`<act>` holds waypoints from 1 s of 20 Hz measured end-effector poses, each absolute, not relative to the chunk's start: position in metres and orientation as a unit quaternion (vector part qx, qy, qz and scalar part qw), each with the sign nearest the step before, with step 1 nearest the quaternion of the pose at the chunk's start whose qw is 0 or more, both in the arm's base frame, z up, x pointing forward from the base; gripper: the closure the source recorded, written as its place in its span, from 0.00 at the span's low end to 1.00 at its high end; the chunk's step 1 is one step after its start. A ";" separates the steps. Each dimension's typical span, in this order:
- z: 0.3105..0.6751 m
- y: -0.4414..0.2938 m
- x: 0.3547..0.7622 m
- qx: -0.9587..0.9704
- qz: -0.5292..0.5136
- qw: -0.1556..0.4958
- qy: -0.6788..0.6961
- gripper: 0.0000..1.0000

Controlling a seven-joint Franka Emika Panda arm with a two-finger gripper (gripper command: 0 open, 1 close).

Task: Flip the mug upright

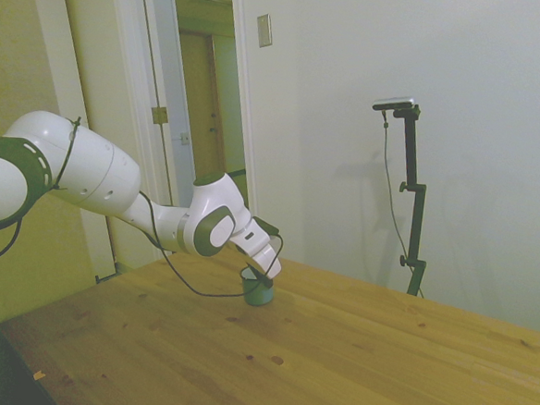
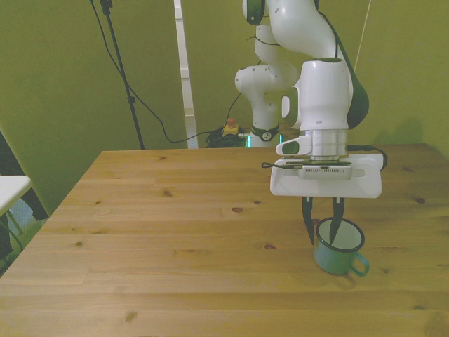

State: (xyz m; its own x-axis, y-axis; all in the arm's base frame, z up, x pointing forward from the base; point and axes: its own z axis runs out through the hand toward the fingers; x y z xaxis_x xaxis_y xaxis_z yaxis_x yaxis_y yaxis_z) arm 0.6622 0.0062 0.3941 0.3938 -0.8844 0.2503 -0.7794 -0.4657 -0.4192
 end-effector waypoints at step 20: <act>0.434 -0.035 0.503 -0.942 -0.173 0.053 0.283 0.00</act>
